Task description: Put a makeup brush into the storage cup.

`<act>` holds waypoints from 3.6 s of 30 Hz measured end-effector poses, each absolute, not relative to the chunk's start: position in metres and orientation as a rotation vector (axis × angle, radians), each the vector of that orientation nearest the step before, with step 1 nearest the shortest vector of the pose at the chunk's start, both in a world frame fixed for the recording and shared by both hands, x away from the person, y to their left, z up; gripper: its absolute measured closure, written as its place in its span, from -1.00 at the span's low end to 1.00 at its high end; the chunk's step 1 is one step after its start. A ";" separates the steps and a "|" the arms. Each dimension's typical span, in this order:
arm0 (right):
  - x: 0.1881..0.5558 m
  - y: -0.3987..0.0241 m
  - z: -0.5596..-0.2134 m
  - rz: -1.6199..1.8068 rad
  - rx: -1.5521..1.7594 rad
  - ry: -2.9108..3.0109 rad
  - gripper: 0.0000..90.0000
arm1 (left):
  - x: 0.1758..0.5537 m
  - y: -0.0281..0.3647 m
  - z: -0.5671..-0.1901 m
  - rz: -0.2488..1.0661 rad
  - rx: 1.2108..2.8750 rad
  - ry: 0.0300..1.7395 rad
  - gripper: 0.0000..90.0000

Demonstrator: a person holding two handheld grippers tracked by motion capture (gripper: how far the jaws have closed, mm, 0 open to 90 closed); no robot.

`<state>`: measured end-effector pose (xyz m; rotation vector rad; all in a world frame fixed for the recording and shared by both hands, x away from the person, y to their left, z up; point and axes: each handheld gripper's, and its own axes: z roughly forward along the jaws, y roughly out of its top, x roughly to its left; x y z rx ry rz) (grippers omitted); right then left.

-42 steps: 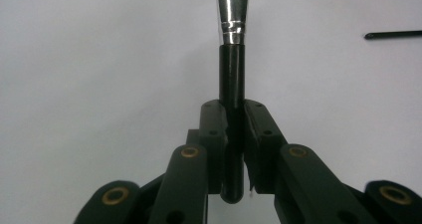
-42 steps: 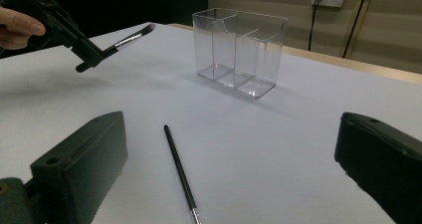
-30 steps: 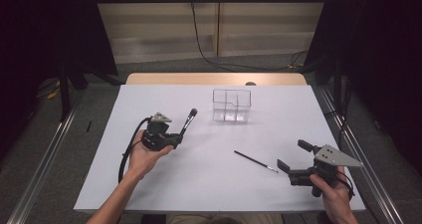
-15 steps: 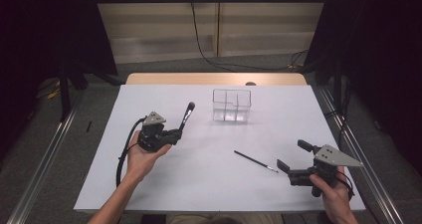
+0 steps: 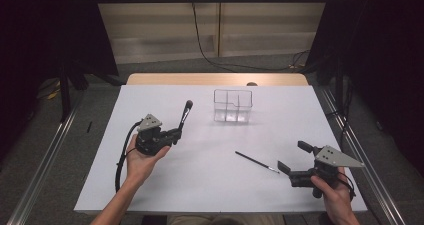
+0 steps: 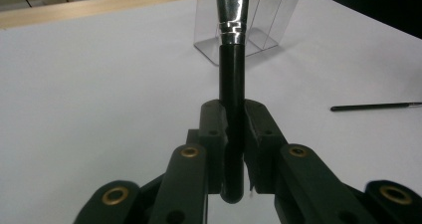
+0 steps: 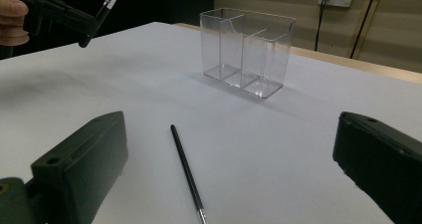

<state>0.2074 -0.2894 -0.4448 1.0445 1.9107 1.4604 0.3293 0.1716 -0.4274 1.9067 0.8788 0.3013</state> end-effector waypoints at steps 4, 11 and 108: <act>0.207 -0.288 -0.444 1.466 1.041 1.912 -1.00 | 0.327 0.174 -0.424 0.310 1.868 0.870 0.78; 0.207 -0.286 -0.444 1.480 1.038 1.918 -1.00 | 0.322 0.173 -0.427 0.362 1.846 0.849 0.78; 0.306 -0.133 -0.412 1.815 0.804 2.186 0.33 | 0.290 0.107 -0.430 0.237 1.820 0.593 0.77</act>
